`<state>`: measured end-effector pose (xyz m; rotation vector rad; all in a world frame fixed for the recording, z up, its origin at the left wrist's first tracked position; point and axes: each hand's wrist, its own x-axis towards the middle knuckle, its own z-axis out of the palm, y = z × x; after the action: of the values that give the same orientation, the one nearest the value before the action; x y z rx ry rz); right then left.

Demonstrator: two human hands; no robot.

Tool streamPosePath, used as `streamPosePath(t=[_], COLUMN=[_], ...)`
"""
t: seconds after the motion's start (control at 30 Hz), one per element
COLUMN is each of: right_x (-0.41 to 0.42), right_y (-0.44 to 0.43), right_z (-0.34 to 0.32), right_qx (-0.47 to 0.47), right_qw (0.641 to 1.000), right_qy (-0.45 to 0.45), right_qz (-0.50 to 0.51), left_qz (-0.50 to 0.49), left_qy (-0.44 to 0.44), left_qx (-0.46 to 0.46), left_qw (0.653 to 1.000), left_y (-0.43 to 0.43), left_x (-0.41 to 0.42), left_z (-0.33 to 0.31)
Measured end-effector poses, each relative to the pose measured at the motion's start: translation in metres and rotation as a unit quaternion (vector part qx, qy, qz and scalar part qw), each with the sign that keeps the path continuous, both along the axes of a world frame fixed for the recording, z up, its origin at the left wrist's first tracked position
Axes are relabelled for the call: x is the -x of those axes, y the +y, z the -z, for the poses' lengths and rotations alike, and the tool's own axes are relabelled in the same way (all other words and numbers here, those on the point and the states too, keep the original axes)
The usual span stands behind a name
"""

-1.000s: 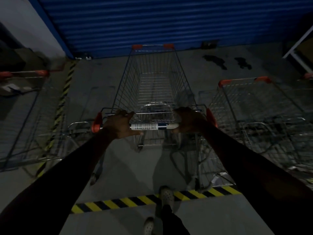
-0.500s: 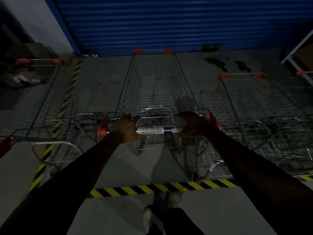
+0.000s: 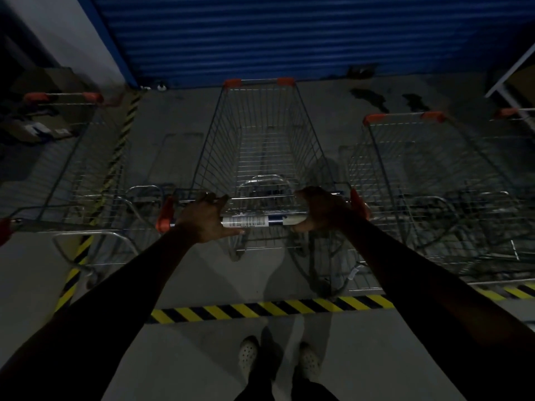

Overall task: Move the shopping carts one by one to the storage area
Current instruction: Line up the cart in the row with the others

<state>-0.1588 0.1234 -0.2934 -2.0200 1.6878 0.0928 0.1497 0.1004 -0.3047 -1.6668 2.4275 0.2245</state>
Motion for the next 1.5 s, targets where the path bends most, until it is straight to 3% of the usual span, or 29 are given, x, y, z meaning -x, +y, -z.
streamPosePath(t=[0.4,1.23,1.5], right_x=[0.023,0.008,0.019], right_y=[0.062,0.172,0.19], right_z=[-0.008,-0.002,0.0], right_qx=[0.018,-0.016,-0.021], right_qw=[0.999,1.0,1.0], right_qy=[-0.038,0.014,0.02], right_qz=[-0.015,0.012,-0.008], left_qz=[-0.001,0.037,0.005], left_qy=[0.002,-0.011,0.002], left_qx=[-0.006,0.011,-0.022], left_qw=[1.0,0.999,1.0], left_y=[0.051,0.156,0.188], left_x=[0.018,0.005,0.016], left_z=[0.012,0.008,0.007])
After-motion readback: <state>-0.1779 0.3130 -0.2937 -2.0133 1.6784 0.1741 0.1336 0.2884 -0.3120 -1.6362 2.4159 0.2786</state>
